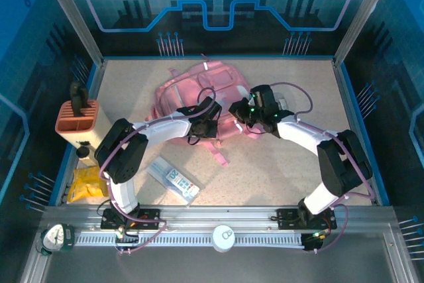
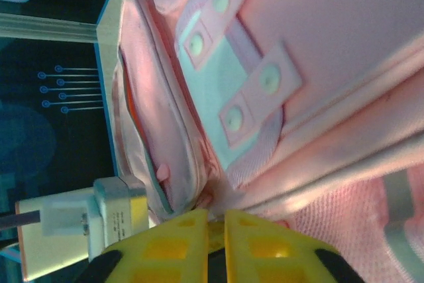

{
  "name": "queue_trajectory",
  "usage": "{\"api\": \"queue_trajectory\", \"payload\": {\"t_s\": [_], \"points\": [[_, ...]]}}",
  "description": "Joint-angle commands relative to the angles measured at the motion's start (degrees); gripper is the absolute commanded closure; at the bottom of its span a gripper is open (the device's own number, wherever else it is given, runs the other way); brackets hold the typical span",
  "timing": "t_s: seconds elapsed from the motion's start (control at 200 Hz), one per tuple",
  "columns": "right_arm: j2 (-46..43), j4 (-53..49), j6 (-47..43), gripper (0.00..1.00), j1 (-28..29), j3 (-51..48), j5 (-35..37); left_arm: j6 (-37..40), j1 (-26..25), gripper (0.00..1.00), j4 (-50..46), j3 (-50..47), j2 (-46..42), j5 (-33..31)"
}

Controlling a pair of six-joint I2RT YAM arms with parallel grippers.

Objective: Pack books, pencil case, and school supplies into a backpack

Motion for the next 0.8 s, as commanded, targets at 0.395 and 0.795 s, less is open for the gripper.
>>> {"api": "queue_trajectory", "payload": {"t_s": [0.395, 0.795], "points": [[11.2, 4.2, 9.0, 0.52, 6.3, 4.2, 4.9, 1.9, 0.6, 1.0, 0.8, -2.0, -8.7, -0.5], [13.2, 1.2, 3.1, 0.97, 5.3, 7.6, 10.3, 1.9, 0.7, 1.0, -2.4, -1.5, -2.2, -2.6]]}}
